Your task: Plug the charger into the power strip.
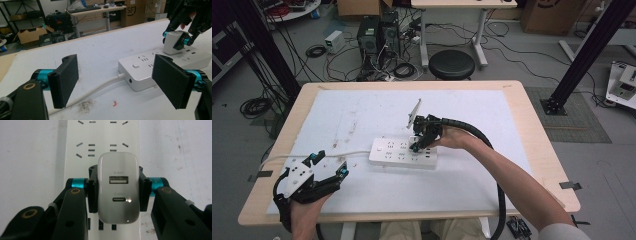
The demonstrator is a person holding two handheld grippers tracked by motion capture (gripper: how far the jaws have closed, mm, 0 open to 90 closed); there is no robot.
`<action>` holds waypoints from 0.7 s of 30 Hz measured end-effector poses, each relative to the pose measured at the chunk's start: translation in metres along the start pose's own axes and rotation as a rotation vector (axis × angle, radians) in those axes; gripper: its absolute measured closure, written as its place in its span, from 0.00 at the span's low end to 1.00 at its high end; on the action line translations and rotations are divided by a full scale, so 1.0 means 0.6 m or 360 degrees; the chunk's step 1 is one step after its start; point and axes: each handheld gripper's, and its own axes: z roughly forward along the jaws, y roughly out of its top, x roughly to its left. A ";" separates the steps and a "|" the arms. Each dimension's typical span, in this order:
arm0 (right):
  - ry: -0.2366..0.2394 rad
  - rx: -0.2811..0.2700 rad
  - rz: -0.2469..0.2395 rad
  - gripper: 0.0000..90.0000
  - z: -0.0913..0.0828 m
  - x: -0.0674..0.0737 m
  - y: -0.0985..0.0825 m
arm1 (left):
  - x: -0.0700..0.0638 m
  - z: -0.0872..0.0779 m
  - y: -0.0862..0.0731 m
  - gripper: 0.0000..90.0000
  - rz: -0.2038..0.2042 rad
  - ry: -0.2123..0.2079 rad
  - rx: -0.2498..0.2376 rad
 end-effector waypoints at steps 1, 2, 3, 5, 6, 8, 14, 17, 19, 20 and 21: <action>-0.0018 0.0006 -0.0007 0.71 0.000 0.003 0.000 | 0.000 0.000 -0.002 0.24 -0.0010 0.0004 -0.0003; -0.0044 0.0005 -0.0017 0.71 0.000 0.008 0.000 | 0.000 0.000 -0.003 0.24 -0.0012 0.0004 -0.0001; -0.0043 0.0005 -0.0011 0.71 0.000 0.007 0.000 | 0.000 0.000 -0.004 0.24 -0.0017 0.0000 0.0003; -0.0042 -0.0005 -0.0010 0.71 0.000 0.007 -0.001 | 0.000 0.001 -0.004 0.24 -0.0012 -0.0004 0.0003; -0.0042 -0.0005 -0.0010 0.71 0.000 0.007 -0.001 | 0.000 0.001 -0.004 0.24 -0.0012 -0.0004 0.0003; -0.0014 -0.0016 0.0017 0.71 0.001 0.002 -0.003 | -0.001 0.003 -0.002 0.24 -0.0011 -0.0009 0.0001; 0.0026 -0.0083 0.0026 0.71 0.002 -0.005 -0.012 | 0.000 -0.002 0.003 0.26 0.0007 -0.0015 -0.0002; -0.0027 -0.0066 -0.0011 0.71 0.002 0.006 -0.010 | 0.007 -0.014 0.001 0.26 -0.0007 0.0009 -0.0005; -0.0049 -0.0048 -0.0018 0.71 0.003 0.009 -0.008 | 0.008 -0.014 -0.002 0.26 -0.0015 0.0011 -0.0004; -0.0047 -0.0045 -0.0018 0.71 0.003 0.008 -0.006 | 0.008 -0.013 -0.003 0.26 -0.0018 0.0012 -0.0004; -0.0051 -0.0032 -0.0022 0.71 0.004 0.009 -0.005 | 0.007 -0.013 -0.003 0.26 -0.0024 0.0005 -0.0004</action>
